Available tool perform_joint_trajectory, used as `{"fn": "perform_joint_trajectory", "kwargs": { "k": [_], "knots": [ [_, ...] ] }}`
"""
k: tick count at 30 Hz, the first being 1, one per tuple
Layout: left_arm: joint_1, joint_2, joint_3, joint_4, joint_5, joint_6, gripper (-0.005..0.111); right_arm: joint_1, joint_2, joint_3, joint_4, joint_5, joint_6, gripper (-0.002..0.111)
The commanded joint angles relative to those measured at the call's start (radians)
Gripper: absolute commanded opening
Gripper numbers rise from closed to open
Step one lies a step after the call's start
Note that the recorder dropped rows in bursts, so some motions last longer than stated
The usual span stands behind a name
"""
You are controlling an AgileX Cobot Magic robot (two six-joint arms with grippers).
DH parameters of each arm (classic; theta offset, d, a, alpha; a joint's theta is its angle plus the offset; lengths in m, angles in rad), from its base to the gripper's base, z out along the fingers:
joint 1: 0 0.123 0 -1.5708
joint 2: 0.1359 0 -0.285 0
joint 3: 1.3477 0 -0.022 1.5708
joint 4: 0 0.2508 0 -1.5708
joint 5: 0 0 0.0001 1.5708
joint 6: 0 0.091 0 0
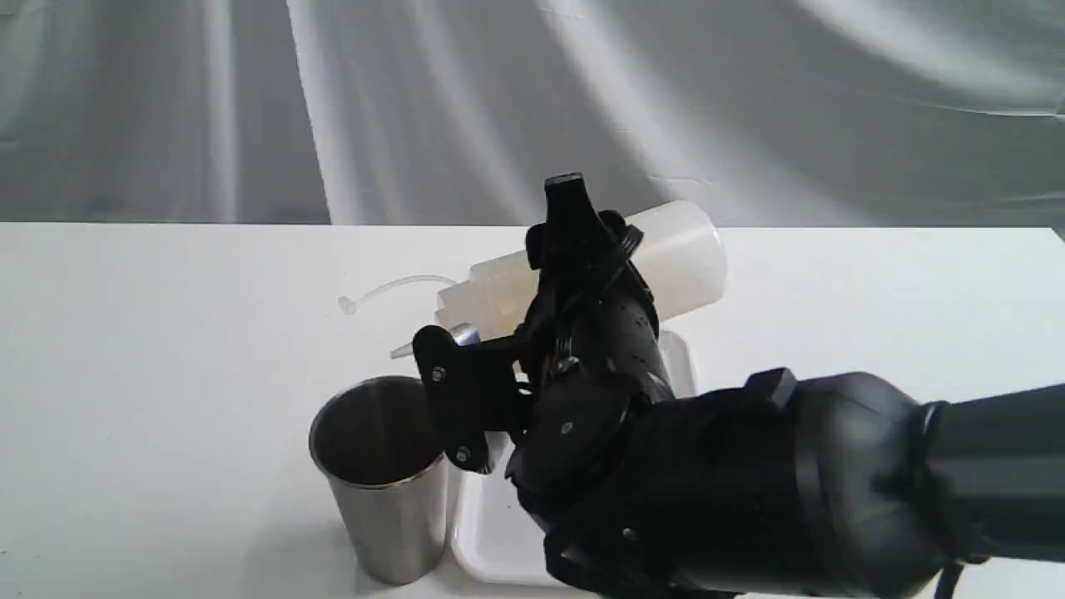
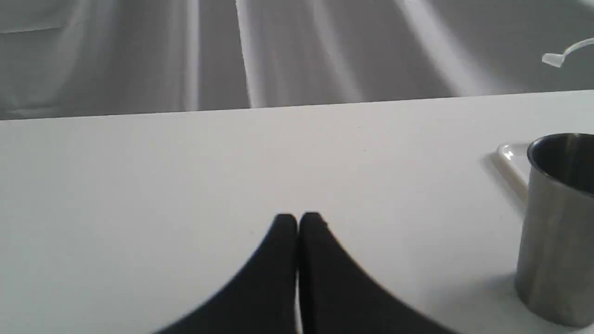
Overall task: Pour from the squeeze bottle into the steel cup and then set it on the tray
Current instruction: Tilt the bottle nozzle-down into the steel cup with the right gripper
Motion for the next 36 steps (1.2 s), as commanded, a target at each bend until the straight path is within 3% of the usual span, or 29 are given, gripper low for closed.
{"fn": "perform_joint_trajectory", "kwargs": {
  "k": [1, 36],
  "knots": [
    [0.002, -0.003, 0.004, -0.001, -0.008, -0.005, 0.0, 0.004, -0.01, 0.002, -0.037, 0.038, -0.045, 0.0],
    [0.002, -0.003, 0.004, -0.001, -0.008, -0.003, 0.0, 0.024, -0.01, 0.002, -0.037, 0.068, -0.295, 0.0]
  ]
}}
